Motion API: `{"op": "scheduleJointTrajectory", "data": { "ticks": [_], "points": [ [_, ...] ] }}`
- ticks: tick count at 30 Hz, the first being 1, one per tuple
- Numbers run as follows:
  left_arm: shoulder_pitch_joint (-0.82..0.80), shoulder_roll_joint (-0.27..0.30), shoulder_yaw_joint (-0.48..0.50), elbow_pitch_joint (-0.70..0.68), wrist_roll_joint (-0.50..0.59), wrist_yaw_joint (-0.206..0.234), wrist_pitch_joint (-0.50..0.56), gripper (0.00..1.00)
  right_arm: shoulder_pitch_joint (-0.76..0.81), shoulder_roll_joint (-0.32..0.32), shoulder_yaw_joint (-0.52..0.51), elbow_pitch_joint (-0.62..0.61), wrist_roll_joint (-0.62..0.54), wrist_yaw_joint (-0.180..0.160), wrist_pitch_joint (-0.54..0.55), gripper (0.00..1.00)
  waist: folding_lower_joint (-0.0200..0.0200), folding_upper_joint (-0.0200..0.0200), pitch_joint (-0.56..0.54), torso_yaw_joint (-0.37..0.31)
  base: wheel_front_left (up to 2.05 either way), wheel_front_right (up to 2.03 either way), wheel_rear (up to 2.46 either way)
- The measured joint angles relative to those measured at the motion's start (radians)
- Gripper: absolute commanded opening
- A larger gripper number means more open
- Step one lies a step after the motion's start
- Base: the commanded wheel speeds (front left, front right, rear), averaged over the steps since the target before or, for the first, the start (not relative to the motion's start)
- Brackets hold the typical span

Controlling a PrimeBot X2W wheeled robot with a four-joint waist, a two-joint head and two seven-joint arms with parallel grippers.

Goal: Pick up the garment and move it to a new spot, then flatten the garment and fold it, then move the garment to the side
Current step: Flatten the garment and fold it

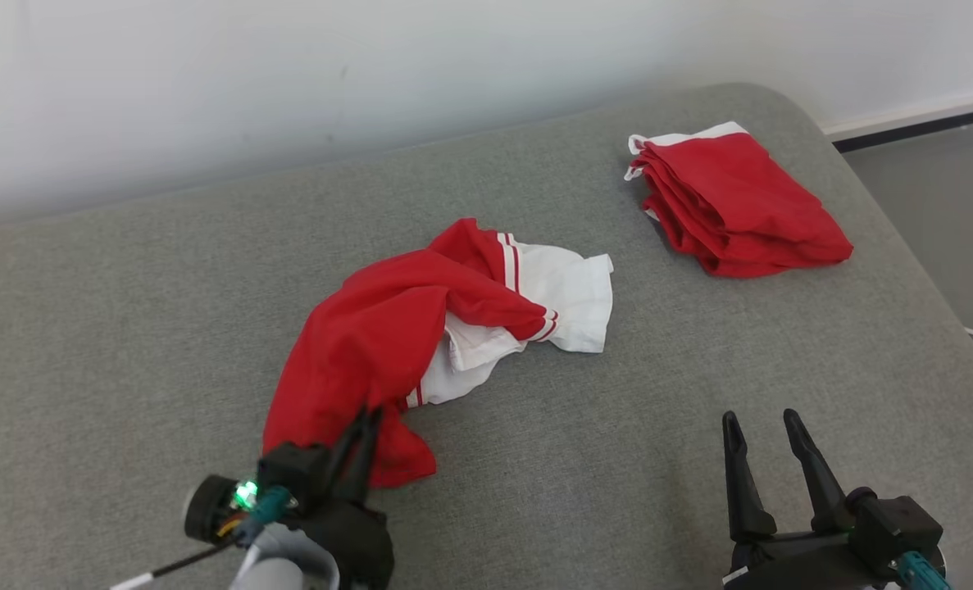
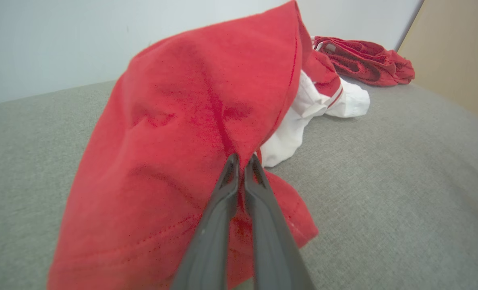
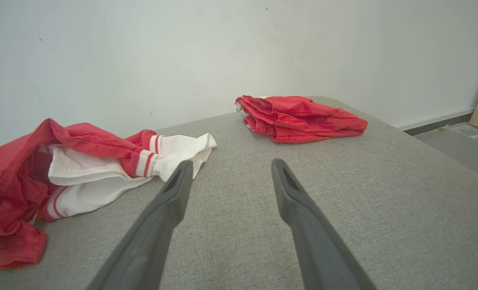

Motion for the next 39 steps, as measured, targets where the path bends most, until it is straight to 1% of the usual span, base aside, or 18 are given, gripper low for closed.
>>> {"op": "scheduleJointTrajectory", "data": {
  "ticks": [3, 5, 9, 15, 18, 21, 25, 28, 30, 32, 35, 38, 39],
  "points": [
    [-0.012, 0.011, 0.031, -0.054, 0.001, 0.0, 0.0, 0.0, 0.007, 0.0, -0.005, -0.001, 0.0, 0.0, 0.0, 1.0, 0.0, 0.0, -0.008, 0.015, 0.0, 0.0, 0.0],
    [-0.012, 0.028, 0.04, -0.108, 0.005, 0.0, 0.0, 0.0, 0.016, 0.0, -0.007, -0.001, 0.001, 0.0, 0.0, 1.0, 0.0, 0.0, -0.013, 0.029, 0.0, 0.0, 0.0],
    [-0.008, 0.082, 0.077, -0.221, 0.02, 0.0, 0.0, 0.0, 0.034, 0.0, -0.014, 0.001, 0.015, 0.0, 0.0, 1.0, 0.0, 0.0, -0.022, 0.067, 0.0, 0.0, 0.0],
    [0.041, 0.176, 0.134, -0.337, 0.043, 0.0, 0.0, 0.0, 0.044, 0.0, -0.007, 0.003, 0.03, 0.0, 0.0, 1.0, 0.0, 0.0, -0.036, 0.137, 0.0, 0.0, 0.0],
    [0.088, 0.213, 0.143, -0.396, 0.052, 0.0, 0.0, 0.0, 0.05, 0.0, -0.007, 0.007, 0.032, 0.0, 0.0, 1.0, 0.0, -0.0001, -0.045, 0.171, 0.0, 0.0, 0.0],
    [0.155, 0.242, 0.124, -0.435, 0.061, 0.0, 0.0, 0.0, 0.051, 0.0, -0.008, 0.008, 0.032, 0.0, 0.0, 1.0, -0.0001, 0.0, -0.053, 0.2, 0.0, 0.0, 0.0],
    [0.258, 0.232, 0.079, -0.418, 0.049, 0.0, 0.0, 0.0, 0.054, 0.0, -0.009, 0.009, 0.031, 0.0, 0.0, 1.0, 0.0, -0.0001, -0.06, 0.227, 0.0, 0.0, 0.0],
    [0.31, 0.198, 0.056, -0.361, 0.03, 0.0, 0.0, 0.0, 0.054, 0.0, -0.011, 0.01, 0.03, 0.0, 0.0, 1.0, 0.0, 0.0, -0.06, 0.233, 0.0, 0.0, 0.0],
    [0.319, 0.173, 0.051, -0.32, 0.005, 0.0, 0.0, 0.0, 0.054, 0.0, -0.017, 0.01, 0.026, 0.0, 0.0, 1.0, 0.0, 0.0, -0.06, 0.235, 0.0, 0.0, 0.0],
    [0.321, 0.161, 0.045, -0.285, 0.004, 0.0, 0.0, 0.0, 0.054, 0.0, -0.019, 0.012, 0.021, 0.0, 0.0, 1.0, 0.0, 0.0, -0.061, 0.237, 0.0, 0.0, 0.0],
    [0.317, 0.144, 0.048, -0.273, -0.002, 0.0, 0.0, 0.0, 0.057, 0.0, -0.028, 0.01, 0.017, 0.0, 0.0, 1.0, 0.0, 0.0, -0.064, 0.244, 0.0, 0.0, 0.0],
    [0.307, 0.14, 0.062, -0.273, 0.0, 0.0, 0.0, 0.0, 0.063, 0.0, -0.031, 0.011, 0.015, 0.0, 0.0, 1.0, 0.0, 0.0, -0.067, 0.256, 0.0, 0.0, 0.0],
    [0.303, 0.139, 0.065, -0.278, 0.002, 0.0, 0.0, 0.4, 0.063, 0.0, -0.031, 0.012, 0.015, 0.0, 0.0, 1.0, 0.0, 0.0, -0.069, 0.262, 0.0, 0.0, 0.0]
  ]
}}
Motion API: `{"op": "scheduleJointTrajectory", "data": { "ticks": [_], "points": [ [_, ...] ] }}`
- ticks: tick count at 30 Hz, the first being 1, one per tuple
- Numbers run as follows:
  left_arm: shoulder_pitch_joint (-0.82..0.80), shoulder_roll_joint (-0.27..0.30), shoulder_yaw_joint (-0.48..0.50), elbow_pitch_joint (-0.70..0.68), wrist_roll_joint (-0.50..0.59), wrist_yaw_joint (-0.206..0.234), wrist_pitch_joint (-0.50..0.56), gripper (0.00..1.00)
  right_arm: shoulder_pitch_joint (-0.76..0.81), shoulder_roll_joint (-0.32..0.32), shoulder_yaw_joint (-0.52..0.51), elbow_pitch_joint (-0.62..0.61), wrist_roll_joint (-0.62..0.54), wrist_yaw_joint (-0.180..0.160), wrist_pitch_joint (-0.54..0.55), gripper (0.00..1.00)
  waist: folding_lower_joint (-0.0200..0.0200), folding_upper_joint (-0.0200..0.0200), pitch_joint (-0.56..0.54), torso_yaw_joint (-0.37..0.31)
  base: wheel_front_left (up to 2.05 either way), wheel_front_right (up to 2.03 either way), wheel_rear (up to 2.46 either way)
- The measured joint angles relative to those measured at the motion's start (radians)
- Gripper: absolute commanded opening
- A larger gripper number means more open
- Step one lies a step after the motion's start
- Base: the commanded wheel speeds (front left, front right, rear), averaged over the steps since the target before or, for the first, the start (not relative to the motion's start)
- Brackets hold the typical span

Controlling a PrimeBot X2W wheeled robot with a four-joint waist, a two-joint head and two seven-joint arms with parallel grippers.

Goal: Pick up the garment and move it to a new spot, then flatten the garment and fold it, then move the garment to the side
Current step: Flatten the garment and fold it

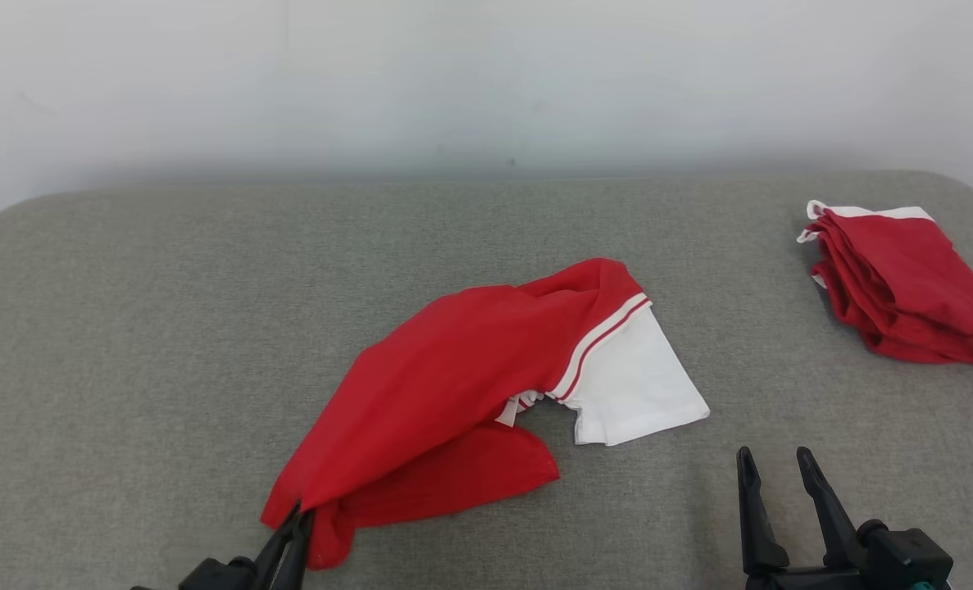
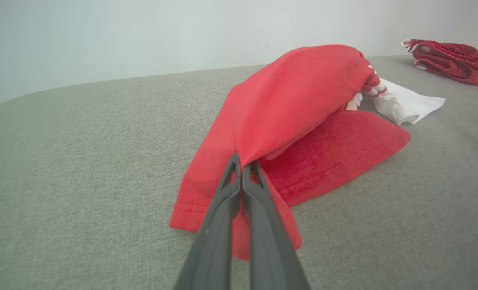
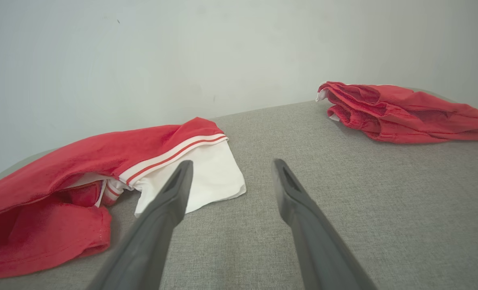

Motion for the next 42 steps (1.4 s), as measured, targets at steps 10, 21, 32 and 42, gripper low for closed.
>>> {"op": "scheduleJointTrajectory", "data": {
  "ticks": [10, 21, 32, 42],
  "points": [
    [0.122, -0.086, 0.064, -0.076, -0.028, 0.0, 0.0, 1.0, 0.008, 0.0, 0.0, -0.001, 0.008, 0.0, 0.0, 1.0, 0.0, 0.0, -0.006, 0.057, 0.0, 0.0, 0.0],
    [0.145, -0.144, 0.008, 0.031, -0.064, 0.0, 0.0, 1.0, -0.024, 0.0, -0.002, 0.042, -0.026, 0.0, 0.0, 1.0, 0.0001, 0.0, 0.004, 0.076, 0.0, 0.0, 0.0],
    [0.023, -0.165, -0.02, 0.15, -0.09, 0.0, 0.0, 1.0, -0.249, -0.035, -0.018, 0.292, -0.091, 0.0, 0.0, 1.0, 0.0002, 0.0, 0.043, 0.063, 0.0, 0.0, 0.0],
    [-0.051, -0.169, -0.023, 0.189, -0.093, 0.0, 0.0, 1.0, -0.395, -0.065, -0.032, 0.537, -0.106, 0.0, 0.0, 1.0, 0.0002, 0.0, 0.081, 0.089, 0.0, 0.0, 0.0]
  ]
}}
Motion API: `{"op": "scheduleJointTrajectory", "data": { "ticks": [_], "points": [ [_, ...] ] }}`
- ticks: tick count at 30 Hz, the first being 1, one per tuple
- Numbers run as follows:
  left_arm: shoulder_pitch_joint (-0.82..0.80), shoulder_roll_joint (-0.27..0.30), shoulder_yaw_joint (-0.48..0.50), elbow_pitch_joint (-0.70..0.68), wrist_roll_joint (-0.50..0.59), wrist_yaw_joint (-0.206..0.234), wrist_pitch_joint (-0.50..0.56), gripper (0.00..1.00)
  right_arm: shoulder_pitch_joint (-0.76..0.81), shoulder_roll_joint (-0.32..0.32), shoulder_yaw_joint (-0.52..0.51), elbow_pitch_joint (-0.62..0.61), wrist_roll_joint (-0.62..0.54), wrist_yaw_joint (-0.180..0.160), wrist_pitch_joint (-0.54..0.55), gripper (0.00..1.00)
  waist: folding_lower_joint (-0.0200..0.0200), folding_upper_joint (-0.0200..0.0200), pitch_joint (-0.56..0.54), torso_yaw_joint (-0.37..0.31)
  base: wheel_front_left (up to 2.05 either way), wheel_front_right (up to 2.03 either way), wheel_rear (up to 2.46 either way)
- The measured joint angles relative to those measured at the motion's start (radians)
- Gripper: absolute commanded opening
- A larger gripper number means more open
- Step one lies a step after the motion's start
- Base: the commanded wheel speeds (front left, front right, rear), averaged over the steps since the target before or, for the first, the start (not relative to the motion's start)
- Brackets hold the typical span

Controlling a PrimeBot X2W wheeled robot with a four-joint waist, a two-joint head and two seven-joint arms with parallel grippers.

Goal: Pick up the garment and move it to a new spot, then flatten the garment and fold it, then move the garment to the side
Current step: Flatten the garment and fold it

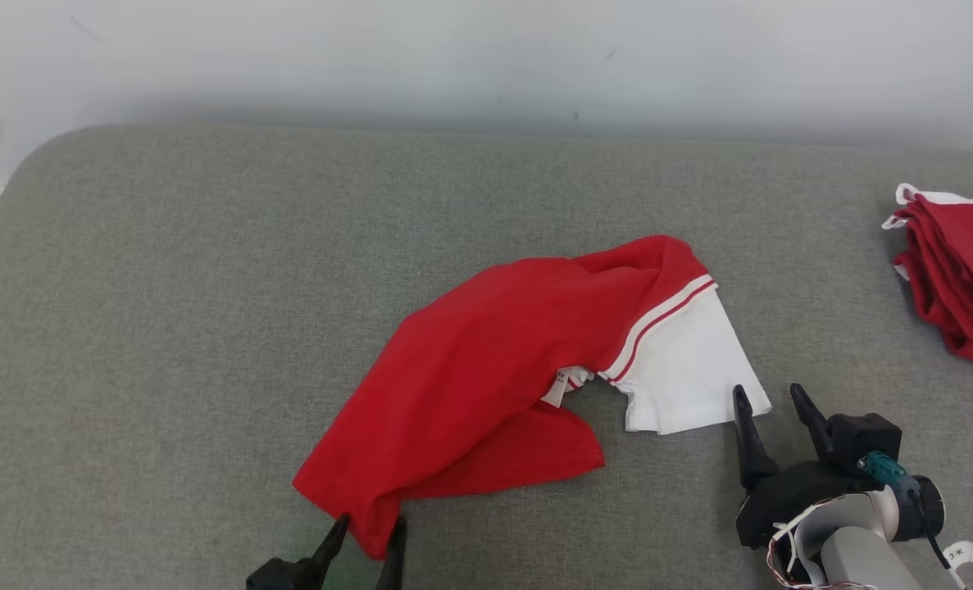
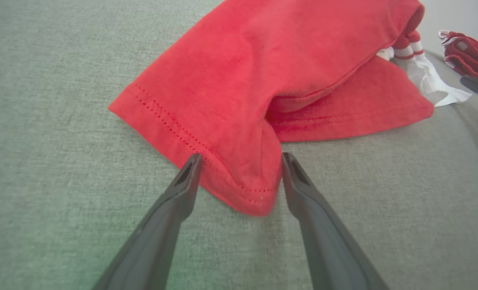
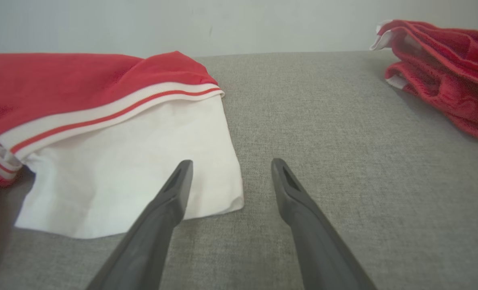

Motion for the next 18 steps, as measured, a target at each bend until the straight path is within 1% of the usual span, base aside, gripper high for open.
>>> {"op": "scheduleJointTrajectory", "data": {
  "ticks": [3, 4, 5, 6, 7, 8, 9, 12, 15, 18],
  "points": [
    [-0.018, 0.0, -0.002, 0.017, -0.001, 0.0, 0.0, 0.99, -0.034, -0.003, -0.002, 0.075, 0.006, 0.0, 0.0, 1.0, 0.0001, 0.0001, 0.011, 0.011, 0.0, 0.0, 0.0],
    [-0.024, 0.0, -0.008, 0.027, -0.002, 0.0, 0.0, 0.85, -0.045, -0.004, -0.001, 0.104, 0.008, 0.0, 0.0, 1.0, 0.0, 0.0, 0.013, 0.015, 0.0, 0.0, 0.0],
    [-0.03, 0.0, -0.012, 0.037, -0.004, 0.0, 0.0, 0.73, -0.054, -0.004, -0.002, 0.123, 0.009, 0.0, -0.001, 0.9, 0.0, 0.0001, 0.016, 0.019, 0.0, 0.0, 0.0],
    [-0.037, 0.0, -0.015, 0.044, -0.008, 0.0, 0.0, 0.46, -0.065, -0.004, -0.001, 0.141, 0.009, 0.0, -0.001, 0.62, 0.0, 0.0, 0.018, 0.023, 0.0, 0.0, 0.0],
    [-0.045, 0.0, -0.019, 0.052, -0.011, 0.0, 0.0, 0.31, -0.076, -0.005, -0.001, 0.149, 0.009, 0.0, -0.001, 0.19, -0.0001, 0.0, 0.021, 0.026, 0.0, 0.0, 0.0],
    [-0.051, 0.0, -0.022, 0.059, -0.016, 0.0, 0.0, 0.07, -0.084, -0.004, -0.001, 0.153, 0.01, 0.0, -0.001, 0.0, -0.0001, 0.0, 0.023, 0.029, 0.0, 0.0, 0.0],
    [-0.056, 0.0, -0.025, 0.063, -0.022, 0.0, 0.0, 0.0, -0.089, -0.004, 0.001, 0.154, 0.01, 0.0, -0.001, 0.0, -0.0001, 0.0001, 0.025, 0.031, 0.0, 0.0, 0.0],
    [-0.061, 0.0, -0.021, 0.053, -0.034, 0.0, 0.0, 0.0, -0.086, -0.001, 0.01, 0.13, 0.01, 0.0, 0.0, 0.0, 0.0, 0.0001, 0.024, 0.031, 0.0, 0.0, 0.0],
    [-0.041, 0.003, -0.014, 0.02, -0.021, 0.0, 0.0, 0.0, -0.053, -0.007, 0.014, 0.074, 0.017, 0.0, 0.0, 0.0, -0.0001, 0.0, 0.009, 0.028, 0.0, 0.0, 0.0],
    [0.012, 0.027, 0.01, -0.036, 0.007, 0.0, 0.0, 0.0, 0.013, -0.014, 0.0, -0.004, 0.05, 0.0, 0.0, 0.0, -0.0001, 0.0001, -0.013, 0.024, 0.0, 0.0, 0.0]
  ]
}}
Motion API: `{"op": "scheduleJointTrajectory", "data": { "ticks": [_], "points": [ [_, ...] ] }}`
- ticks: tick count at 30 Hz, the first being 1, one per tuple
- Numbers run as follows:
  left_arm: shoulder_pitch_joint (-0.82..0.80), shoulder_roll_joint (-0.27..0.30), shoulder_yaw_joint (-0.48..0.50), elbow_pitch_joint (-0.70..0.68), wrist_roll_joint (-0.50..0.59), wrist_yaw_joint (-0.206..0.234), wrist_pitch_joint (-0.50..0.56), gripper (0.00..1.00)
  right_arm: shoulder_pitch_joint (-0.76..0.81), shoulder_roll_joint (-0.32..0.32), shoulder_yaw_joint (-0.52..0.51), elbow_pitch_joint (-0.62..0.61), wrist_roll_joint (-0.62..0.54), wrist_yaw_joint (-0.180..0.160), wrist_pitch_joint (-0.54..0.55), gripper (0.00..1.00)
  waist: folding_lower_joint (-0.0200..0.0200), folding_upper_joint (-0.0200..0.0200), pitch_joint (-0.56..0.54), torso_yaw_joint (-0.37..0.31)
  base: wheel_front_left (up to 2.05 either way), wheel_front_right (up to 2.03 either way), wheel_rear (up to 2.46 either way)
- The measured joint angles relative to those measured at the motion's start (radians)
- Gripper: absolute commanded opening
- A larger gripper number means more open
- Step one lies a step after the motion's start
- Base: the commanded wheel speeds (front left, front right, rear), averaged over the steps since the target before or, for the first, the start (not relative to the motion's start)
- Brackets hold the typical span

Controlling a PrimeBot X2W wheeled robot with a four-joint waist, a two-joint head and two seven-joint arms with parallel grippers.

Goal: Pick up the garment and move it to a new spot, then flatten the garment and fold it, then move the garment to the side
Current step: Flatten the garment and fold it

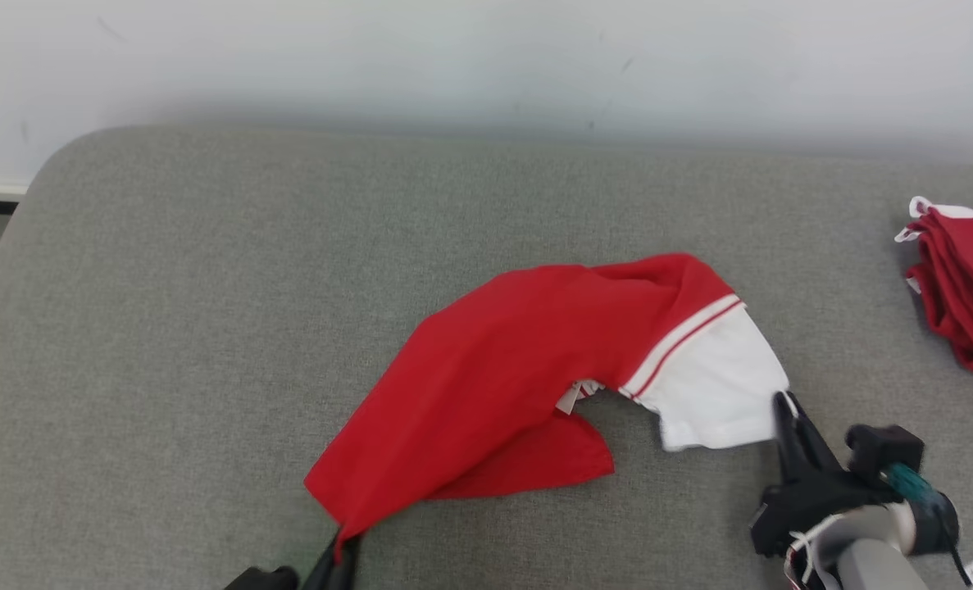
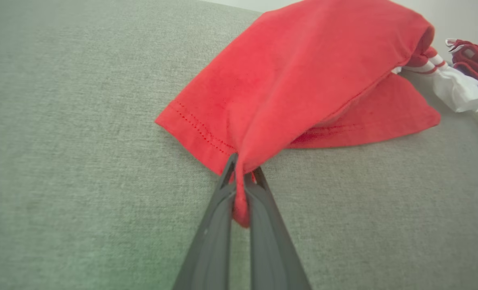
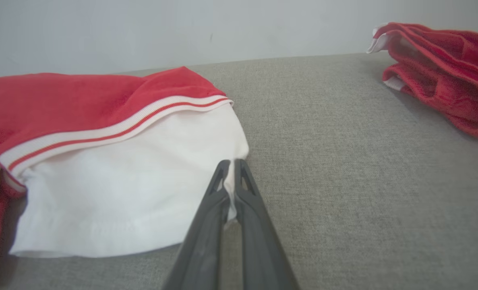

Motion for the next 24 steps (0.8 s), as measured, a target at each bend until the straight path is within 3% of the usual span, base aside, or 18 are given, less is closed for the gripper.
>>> {"op": "scheduleJointTrajectory", "data": {
  "ticks": [7, 13, 17, 21, 24],
  "points": [
    [0.096, 0.073, 0.076, -0.137, 0.05, 0.0, 0.0, 0.0, 0.171, -0.02, -0.002, -0.189, 0.093, 0.0, 0.0, 0.0, -0.0003, -0.0001, -0.056, -0.018, 0.0, 0.0, 0.0],
    [0.015, 0.16, 0.0, -0.192, 0.088, 0.0, 0.0, 0.0, 0.162, -0.052, 0.088, -0.278, 0.221, 0.0, 0.0, 0.0, -0.0003, -0.0002, -0.06, -0.062, 0.0, 0.0, 0.0],
    [-0.203, 0.31, -0.135, -0.204, 0.094, 0.0, 0.03, 0.0, -0.004, -0.093, 0.173, -0.301, 0.349, 0.0, 0.042, 0.0, -0.0002, -0.0002, -0.028, -0.086, 0.0, 0.0, 0.0],
    [-0.527, 0.473, -0.298, -0.231, 0.042, 0.0, 0.127, 0.0, -0.28, -0.143, 0.218, -0.307, 0.396, 0.0, 0.092, 0.0, 0.0, -0.0001, 0.027, -0.106, 0.0, 0.0, 0.0],
    [-0.797, 0.549, -0.385, -0.228, -0.079, 0.0, 0.199, 0.0, -0.513, -0.168, 0.253, -0.261, 0.4, 0.0, 0.132, 0.0, 0.0001, -0.0001, 0.082, -0.119, 0.0, 0.0, 0.0]
  ]
}}
